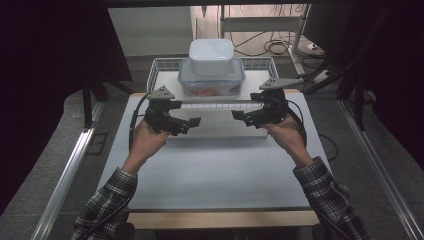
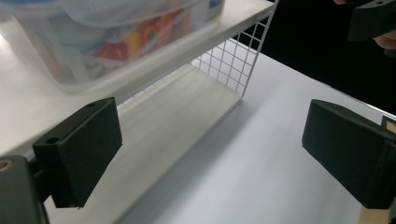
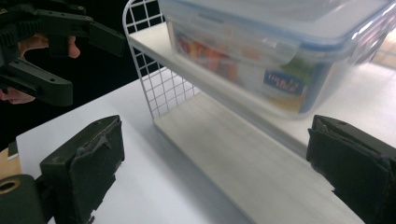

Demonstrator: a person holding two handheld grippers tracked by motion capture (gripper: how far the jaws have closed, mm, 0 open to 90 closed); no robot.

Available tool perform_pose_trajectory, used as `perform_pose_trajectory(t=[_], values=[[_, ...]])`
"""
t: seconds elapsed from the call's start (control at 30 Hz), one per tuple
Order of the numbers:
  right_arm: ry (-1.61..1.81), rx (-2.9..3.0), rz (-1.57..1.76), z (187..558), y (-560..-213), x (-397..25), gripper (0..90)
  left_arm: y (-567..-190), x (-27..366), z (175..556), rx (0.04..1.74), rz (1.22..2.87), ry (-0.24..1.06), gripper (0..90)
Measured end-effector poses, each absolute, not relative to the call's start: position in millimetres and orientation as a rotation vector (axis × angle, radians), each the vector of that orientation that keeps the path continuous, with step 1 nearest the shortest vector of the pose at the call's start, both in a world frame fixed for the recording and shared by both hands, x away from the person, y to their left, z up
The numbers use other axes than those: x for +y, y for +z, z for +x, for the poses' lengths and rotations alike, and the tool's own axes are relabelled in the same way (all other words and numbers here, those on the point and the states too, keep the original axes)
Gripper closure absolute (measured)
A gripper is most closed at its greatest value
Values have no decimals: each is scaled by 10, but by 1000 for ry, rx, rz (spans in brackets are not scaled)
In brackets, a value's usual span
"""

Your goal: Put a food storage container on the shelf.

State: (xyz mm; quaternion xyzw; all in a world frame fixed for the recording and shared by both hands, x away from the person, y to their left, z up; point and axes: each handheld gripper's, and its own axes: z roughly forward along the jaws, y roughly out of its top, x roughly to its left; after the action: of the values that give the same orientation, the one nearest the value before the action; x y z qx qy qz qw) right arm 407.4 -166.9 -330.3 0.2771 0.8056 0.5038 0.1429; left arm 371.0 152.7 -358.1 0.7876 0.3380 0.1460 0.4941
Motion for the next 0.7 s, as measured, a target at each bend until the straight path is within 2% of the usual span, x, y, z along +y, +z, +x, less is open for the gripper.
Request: perform_pose_trajectory(t=[0.7], values=[[1429,2370,779,3882,-3758,-1629,29,-4054,1355,3412,745,1983,403,34]])
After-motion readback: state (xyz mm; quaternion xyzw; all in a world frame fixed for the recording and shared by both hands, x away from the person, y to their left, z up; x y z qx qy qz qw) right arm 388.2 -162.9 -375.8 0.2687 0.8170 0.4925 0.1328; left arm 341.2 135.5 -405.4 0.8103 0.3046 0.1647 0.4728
